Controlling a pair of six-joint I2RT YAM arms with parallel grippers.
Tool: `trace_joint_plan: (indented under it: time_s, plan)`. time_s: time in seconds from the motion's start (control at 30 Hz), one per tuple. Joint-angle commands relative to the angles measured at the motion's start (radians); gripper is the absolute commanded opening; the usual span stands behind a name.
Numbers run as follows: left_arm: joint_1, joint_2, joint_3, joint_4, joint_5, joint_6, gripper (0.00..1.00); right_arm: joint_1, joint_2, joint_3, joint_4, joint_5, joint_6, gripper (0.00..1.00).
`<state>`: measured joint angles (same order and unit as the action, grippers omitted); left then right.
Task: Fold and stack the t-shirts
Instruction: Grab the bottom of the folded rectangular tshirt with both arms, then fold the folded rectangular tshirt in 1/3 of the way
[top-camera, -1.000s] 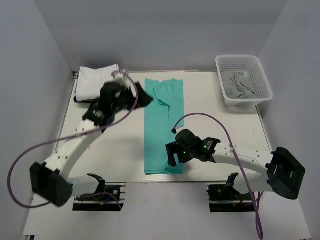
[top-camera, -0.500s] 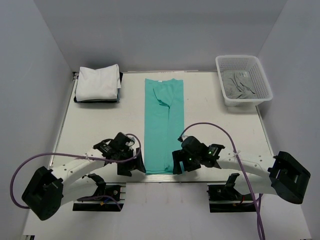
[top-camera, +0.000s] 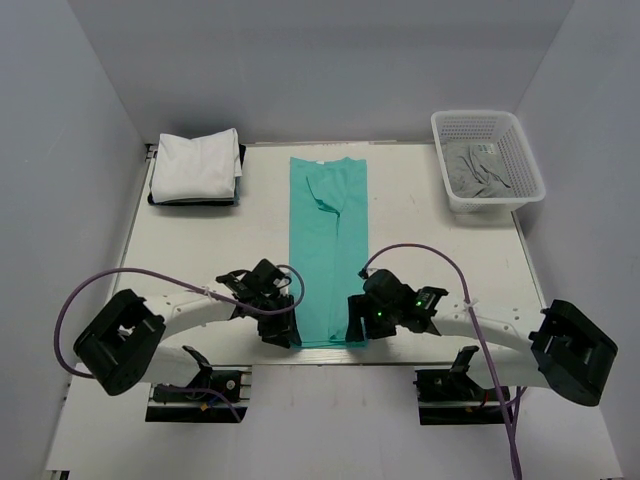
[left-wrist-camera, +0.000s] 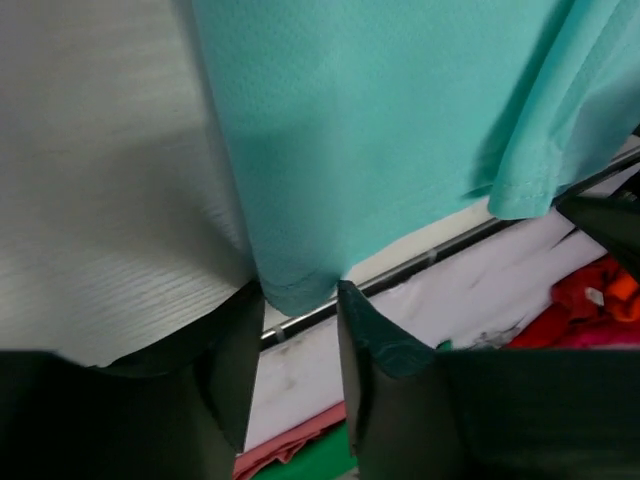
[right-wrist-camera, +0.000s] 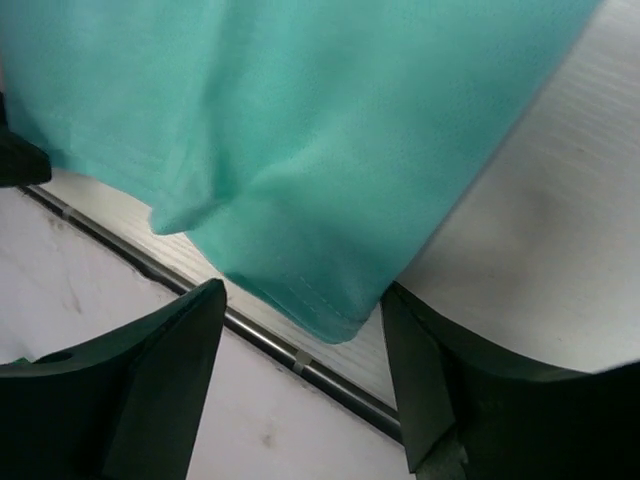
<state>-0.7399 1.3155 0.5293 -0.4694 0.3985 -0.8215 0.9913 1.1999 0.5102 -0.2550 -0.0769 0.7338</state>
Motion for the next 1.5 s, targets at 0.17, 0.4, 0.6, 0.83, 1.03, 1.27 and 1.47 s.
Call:
trace_joint_plan:
  time_s: [0.17, 0.4, 0.6, 0.83, 1.03, 1.27, 1.47]
  plan:
    - [-0.01, 0.054, 0.018, 0.002, -0.124, 0.033, 0.0, -0.023, 0.067, -0.01, -0.047, 0.037, 0.007, 0.1]
    - [-0.01, 0.044, 0.095, -0.003, -0.09, 0.024, 0.0, -0.023, -0.002, 0.06, -0.127, 0.043, -0.031, 0.0]
    - [-0.01, 0.034, 0.234, -0.08, -0.148, 0.045, 0.0, -0.051, -0.002, 0.184, -0.231, 0.161, -0.033, 0.0]
    - [0.013, 0.126, 0.397, -0.17, -0.268, 0.056, 0.0, -0.12, 0.107, 0.307, -0.254, 0.259, -0.072, 0.0]
    - [0.062, 0.185, 0.543, -0.192, -0.403, 0.025, 0.0, -0.201, 0.194, 0.461, -0.237, 0.313, -0.114, 0.0]
    - [0.128, 0.303, 0.741, -0.179, -0.461, 0.057, 0.0, -0.304, 0.325, 0.591, -0.208, 0.321, -0.166, 0.0]
    - [0.18, 0.415, 0.86, -0.161, -0.461, 0.104, 0.0, -0.378, 0.427, 0.706, -0.188, 0.266, -0.197, 0.0]
